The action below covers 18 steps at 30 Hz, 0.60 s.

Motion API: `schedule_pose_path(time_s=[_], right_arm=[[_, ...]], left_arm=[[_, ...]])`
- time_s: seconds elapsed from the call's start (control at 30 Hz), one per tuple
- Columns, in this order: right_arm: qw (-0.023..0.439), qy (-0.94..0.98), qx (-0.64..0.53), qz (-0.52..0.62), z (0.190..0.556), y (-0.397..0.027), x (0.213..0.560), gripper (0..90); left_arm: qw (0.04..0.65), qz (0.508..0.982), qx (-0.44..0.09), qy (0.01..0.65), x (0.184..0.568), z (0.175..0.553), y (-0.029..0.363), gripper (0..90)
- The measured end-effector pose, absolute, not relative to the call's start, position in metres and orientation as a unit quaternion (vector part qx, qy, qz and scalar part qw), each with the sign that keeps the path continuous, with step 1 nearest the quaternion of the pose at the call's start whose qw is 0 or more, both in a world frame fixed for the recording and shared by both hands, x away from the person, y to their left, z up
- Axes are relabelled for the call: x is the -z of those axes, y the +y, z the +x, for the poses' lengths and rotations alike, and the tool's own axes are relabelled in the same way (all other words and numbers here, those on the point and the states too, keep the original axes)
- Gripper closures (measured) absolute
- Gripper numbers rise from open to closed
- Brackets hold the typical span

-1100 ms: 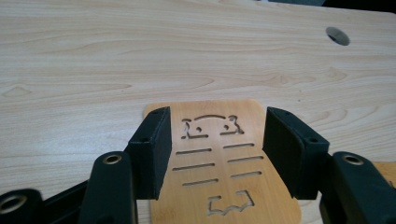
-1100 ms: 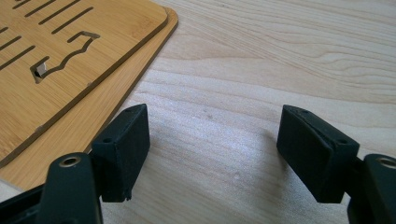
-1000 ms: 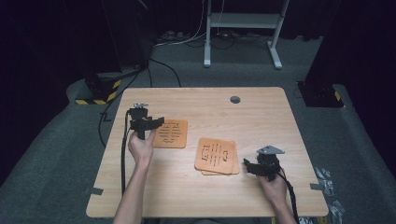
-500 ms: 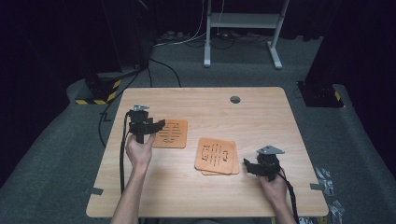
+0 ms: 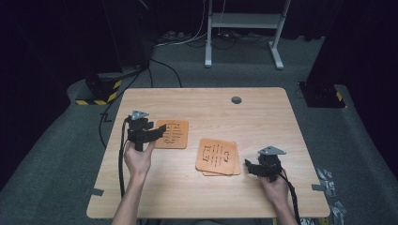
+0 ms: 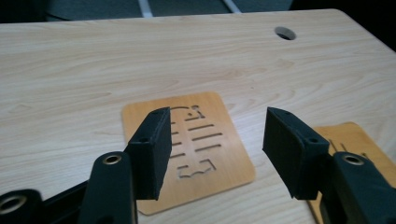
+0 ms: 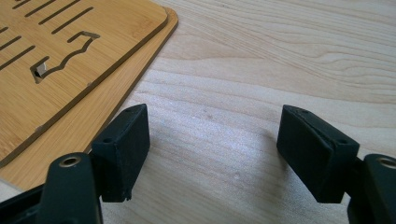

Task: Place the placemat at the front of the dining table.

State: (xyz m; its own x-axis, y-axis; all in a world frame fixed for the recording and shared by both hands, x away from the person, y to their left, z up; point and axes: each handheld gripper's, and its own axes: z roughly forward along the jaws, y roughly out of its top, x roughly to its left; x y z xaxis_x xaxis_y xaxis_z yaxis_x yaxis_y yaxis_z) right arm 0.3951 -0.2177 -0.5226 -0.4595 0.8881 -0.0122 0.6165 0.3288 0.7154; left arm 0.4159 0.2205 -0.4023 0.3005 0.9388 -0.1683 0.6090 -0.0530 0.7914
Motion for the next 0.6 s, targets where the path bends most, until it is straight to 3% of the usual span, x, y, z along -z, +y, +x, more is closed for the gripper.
schedule_pose_path(time_s=[0.6], right_arm=[[0.208,0.789,-0.329,0.476,0.395,-0.218,0.523,25.4]], left_arm=[[0.43,0.694,-0.176,0.549,0.407,0.389,0.22,39.1]])
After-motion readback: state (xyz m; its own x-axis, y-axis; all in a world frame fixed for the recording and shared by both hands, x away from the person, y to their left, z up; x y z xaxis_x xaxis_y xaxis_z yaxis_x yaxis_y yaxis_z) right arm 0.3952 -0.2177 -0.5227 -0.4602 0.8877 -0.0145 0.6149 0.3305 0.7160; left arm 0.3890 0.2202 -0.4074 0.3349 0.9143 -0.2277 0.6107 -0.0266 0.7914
